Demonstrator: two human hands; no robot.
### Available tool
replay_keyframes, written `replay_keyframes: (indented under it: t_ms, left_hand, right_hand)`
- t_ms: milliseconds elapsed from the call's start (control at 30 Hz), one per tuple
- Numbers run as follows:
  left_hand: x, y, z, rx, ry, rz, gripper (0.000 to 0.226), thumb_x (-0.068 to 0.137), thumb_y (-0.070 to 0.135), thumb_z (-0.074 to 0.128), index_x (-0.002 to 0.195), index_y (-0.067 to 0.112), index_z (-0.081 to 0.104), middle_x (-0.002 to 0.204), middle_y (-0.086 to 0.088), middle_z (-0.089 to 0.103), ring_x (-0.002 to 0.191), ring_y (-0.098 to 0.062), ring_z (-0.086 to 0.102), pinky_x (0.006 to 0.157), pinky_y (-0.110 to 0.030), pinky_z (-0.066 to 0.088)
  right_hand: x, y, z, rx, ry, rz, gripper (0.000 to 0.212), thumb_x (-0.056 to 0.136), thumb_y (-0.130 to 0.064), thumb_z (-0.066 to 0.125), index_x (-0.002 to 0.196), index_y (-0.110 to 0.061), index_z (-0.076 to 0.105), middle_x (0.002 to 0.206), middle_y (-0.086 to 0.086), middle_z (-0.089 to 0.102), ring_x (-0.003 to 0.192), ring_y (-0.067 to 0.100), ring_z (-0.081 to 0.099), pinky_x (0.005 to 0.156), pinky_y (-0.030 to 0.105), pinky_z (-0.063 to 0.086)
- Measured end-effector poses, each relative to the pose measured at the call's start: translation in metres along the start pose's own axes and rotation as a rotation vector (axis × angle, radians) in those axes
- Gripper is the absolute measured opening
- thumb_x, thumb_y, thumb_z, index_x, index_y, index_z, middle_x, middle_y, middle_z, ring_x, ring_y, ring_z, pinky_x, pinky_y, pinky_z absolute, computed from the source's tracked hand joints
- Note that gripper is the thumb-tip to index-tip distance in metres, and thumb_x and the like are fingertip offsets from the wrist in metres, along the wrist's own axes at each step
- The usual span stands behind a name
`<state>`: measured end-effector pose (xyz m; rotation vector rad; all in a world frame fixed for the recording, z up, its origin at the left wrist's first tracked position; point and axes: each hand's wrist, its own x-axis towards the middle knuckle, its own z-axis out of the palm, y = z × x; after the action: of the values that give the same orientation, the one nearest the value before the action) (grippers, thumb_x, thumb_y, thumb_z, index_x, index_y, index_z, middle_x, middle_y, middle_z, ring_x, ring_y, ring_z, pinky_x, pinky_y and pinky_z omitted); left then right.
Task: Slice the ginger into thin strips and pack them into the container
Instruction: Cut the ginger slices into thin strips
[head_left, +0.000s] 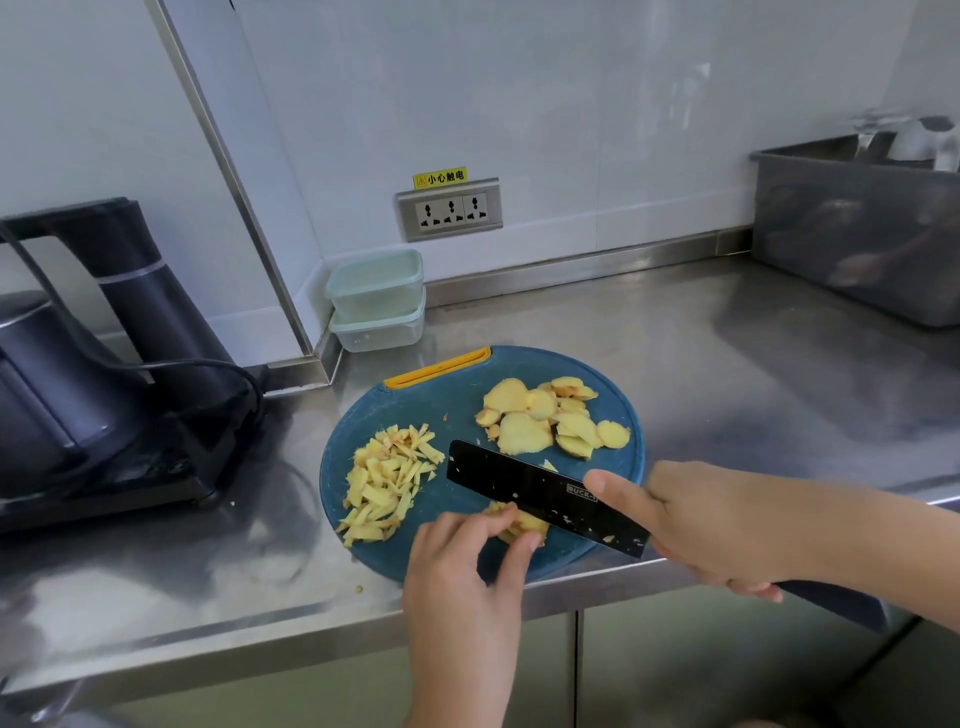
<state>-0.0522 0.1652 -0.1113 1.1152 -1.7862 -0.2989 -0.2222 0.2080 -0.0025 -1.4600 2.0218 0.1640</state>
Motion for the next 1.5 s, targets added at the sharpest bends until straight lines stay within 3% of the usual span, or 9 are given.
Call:
replay_keyframes:
  t_ms: [200,267,400,567,633,733,767,1000,1500]
  left_hand:
    - [0.002,0.001,-0.004,0.005,-0.041,-0.005,0.021,0.070,0.034,0.075,0.089,0.026,0.073,0.081,0.021,0.058,0.081,-0.001,0.050,0.067,-0.012,0.041]
    - [0.003,0.001,-0.004,-0.001,-0.059,-0.015,0.021,0.069,0.029,0.079,0.089,0.025,0.073,0.081,0.020,0.059,0.082,-0.002,0.053,0.070,-0.012,0.040]
    - [0.004,0.003,-0.006,0.001,-0.078,-0.017,0.022,0.069,0.028,0.080,0.089,0.023,0.073,0.082,0.017,0.060,0.082,-0.005,0.055,0.071,-0.015,0.043]
    - [0.005,0.003,-0.006,-0.024,-0.083,-0.028,0.020,0.069,0.028,0.081,0.086,0.024,0.072,0.082,0.020,0.059,0.083,-0.003,0.055,0.071,-0.019,0.046]
    - [0.005,0.002,-0.007,-0.040,-0.084,-0.045,0.019,0.070,0.030,0.080,0.087,0.026,0.072,0.083,0.022,0.058,0.085,0.001,0.054,0.072,-0.018,0.046]
    - [0.005,0.001,-0.006,-0.041,-0.077,-0.034,0.017,0.071,0.032,0.079,0.085,0.028,0.071,0.083,0.022,0.058,0.084,0.001,0.054,0.072,-0.020,0.046]
    - [0.004,0.001,-0.006,-0.040,-0.074,-0.026,0.017,0.071,0.032,0.078,0.085,0.028,0.071,0.083,0.022,0.059,0.084,0.000,0.055,0.072,-0.020,0.047]
    - [0.003,0.001,-0.008,-0.017,-0.073,-0.001,0.017,0.072,0.028,0.079,0.087,0.026,0.071,0.084,0.019,0.060,0.084,-0.004,0.058,0.072,-0.023,0.050]
    - [0.001,0.003,-0.006,0.014,-0.051,0.029,0.016,0.075,0.037,0.067,0.087,0.026,0.069,0.085,0.018,0.059,0.084,-0.005,0.057,0.067,-0.021,0.048]
  right_hand:
    - [0.010,-0.004,-0.001,0.005,0.019,0.013,0.027,0.104,-0.046,0.011,0.112,-0.034,0.034,0.096,0.033,0.065,0.064,0.032,0.056,0.062,0.033,0.053]
    - [0.012,-0.007,-0.003,-0.060,-0.013,-0.012,0.049,0.099,-0.056,0.008,0.103,-0.020,0.041,0.088,0.031,0.061,0.067,0.032,0.055,0.055,0.027,0.049]
    - [0.011,-0.007,-0.004,-0.041,0.029,-0.065,0.046,0.100,-0.055,0.008,0.093,-0.024,0.042,0.080,0.026,0.057,0.066,0.032,0.056,0.058,0.030,0.051]
    - [0.014,-0.011,0.008,0.031,0.165,-0.123,0.051,0.107,-0.021,0.021,0.070,-0.055,0.029,0.079,0.023,0.063,0.071,0.040,0.069,0.067,0.047,0.059]
    - [0.014,-0.011,0.010,0.017,0.171,-0.152,0.050,0.107,-0.026,0.018,0.064,-0.051,0.021,0.072,0.014,0.054,0.071,0.039,0.070,0.066,0.047,0.059]
    - [0.020,-0.006,0.013,0.110,0.175,-0.118,0.022,0.106,-0.035,0.020,0.101,-0.035,0.042,0.068,0.007,0.050,0.059,0.026,0.063,0.059,0.037,0.056]
    - [0.023,-0.004,0.011,0.094,0.174,-0.110,0.034,0.103,-0.045,0.019,0.103,-0.025,0.046,0.067,0.004,0.050,0.054,0.020,0.056,0.056,0.032,0.050]
    - [0.020,-0.003,0.007,0.291,-0.112,-0.006,0.075,0.092,-0.067,0.019,0.035,-0.022,0.037,0.052,0.006,0.037,0.041,0.017,0.039,0.047,0.027,0.043]
    - [0.014,0.020,0.014,0.379,0.040,-0.215,0.066,0.085,-0.071,0.021,0.056,-0.012,0.035,0.042,0.002,0.036,0.031,0.013,0.034,0.041,0.019,0.038]
